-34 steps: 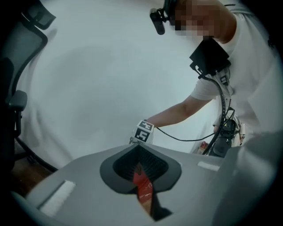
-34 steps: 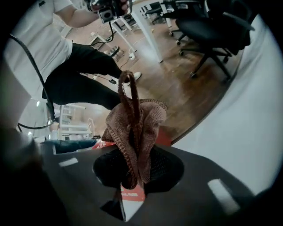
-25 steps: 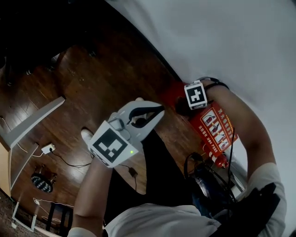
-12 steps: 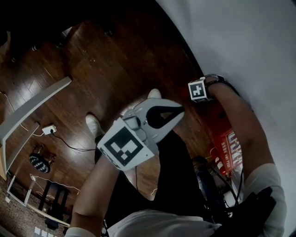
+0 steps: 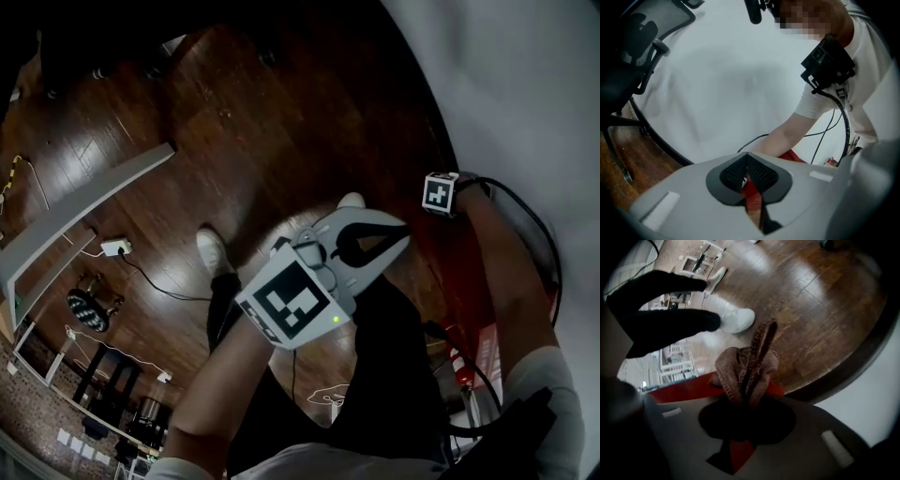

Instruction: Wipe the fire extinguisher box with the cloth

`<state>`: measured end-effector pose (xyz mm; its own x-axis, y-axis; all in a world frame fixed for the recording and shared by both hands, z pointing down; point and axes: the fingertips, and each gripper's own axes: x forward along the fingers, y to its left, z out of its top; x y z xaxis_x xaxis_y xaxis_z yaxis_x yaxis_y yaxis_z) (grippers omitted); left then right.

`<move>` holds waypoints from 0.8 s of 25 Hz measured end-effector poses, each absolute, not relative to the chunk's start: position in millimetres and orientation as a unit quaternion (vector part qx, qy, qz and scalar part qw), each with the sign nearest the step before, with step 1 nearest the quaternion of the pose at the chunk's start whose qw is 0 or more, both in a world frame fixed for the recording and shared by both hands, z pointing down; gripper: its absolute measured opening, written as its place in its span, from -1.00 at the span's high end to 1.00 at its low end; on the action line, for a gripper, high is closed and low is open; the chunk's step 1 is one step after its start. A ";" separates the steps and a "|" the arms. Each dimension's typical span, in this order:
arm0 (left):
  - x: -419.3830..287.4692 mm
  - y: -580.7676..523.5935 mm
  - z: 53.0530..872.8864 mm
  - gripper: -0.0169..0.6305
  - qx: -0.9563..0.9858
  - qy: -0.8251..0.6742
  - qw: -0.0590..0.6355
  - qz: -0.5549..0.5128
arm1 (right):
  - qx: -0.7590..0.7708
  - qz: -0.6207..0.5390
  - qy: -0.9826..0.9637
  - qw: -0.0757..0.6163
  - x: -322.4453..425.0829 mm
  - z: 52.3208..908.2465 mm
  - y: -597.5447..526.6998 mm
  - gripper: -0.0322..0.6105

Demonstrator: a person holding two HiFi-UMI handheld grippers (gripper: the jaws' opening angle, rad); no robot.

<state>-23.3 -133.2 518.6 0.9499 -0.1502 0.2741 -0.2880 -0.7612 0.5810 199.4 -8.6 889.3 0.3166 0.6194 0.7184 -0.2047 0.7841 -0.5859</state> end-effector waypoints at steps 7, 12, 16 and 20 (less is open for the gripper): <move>-43.2 -124.1 471.1 0.95 0.945 -0.082 0.293 0.124 | -0.022 0.320 -0.635 0.702 136.3 818.3 -80.5 0.65; -67.3 -110.8 403.0 0.95 0.957 -0.055 0.261 0.117 | 0.072 0.307 -0.686 0.656 102.7 706.9 -122.2 0.65; -88.4 -95.3 347.0 0.95 0.971 -0.020 0.222 0.091 | 0.207 0.234 -0.701 0.641 106.4 593.0 -156.1 0.65; -125.4 -75.5 289.6 0.95 0.982 0.043 0.166 0.074 | 0.342 0.188 -0.687 0.613 100.5 458.3 -134.3 0.65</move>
